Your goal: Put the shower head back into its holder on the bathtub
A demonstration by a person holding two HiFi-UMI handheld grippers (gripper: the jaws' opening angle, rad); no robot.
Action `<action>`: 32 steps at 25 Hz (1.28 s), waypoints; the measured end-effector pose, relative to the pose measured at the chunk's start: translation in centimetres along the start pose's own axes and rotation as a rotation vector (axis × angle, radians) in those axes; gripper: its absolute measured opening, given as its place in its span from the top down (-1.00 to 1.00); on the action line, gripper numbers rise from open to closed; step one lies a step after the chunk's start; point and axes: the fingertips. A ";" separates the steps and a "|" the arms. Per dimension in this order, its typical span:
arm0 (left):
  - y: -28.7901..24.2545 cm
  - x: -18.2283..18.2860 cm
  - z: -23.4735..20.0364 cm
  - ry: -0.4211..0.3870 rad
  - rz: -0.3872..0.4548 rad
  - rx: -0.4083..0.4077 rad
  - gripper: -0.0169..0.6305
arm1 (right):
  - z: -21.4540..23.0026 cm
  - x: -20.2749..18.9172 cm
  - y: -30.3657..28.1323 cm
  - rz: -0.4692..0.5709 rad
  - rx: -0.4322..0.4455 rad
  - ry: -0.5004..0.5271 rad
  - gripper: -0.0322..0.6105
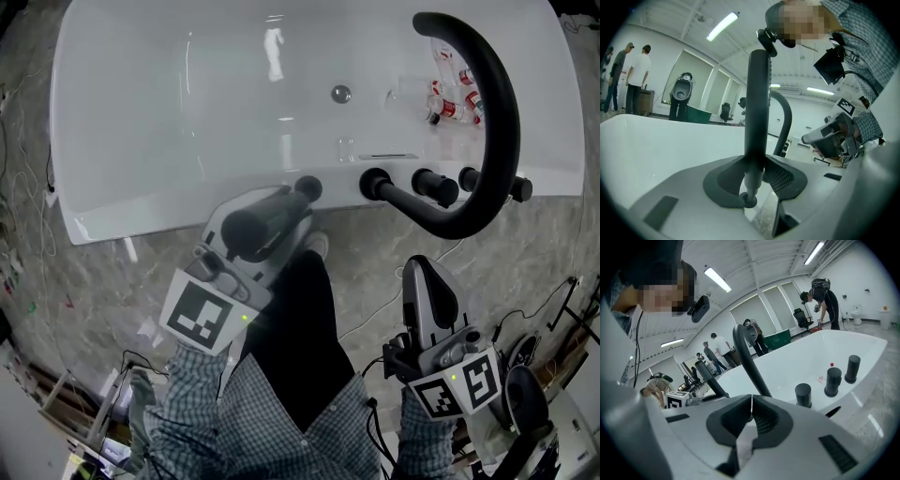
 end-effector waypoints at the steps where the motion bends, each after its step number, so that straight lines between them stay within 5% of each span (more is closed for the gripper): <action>1: -0.2 -0.3 0.0 -0.010 -0.009 0.002 0.52 | 0.2 -0.1 0.0 -0.001 -0.002 -0.003 0.85; 15: -3.1 -4.3 0.3 -0.196 -0.169 -0.021 0.52 | 2.2 -1.3 -0.5 -0.026 -0.011 -0.034 0.85; 32: -5.4 -6.2 0.0 -0.226 -0.208 -0.034 0.52 | 3.1 -2.4 -2.0 -0.048 0.002 -0.062 0.85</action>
Point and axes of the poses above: the fingertips, and each gripper's own axes: y backward along the fingers, z to its right, x out of its top, and after that the axes turned 10 degrees about -z, right-handed
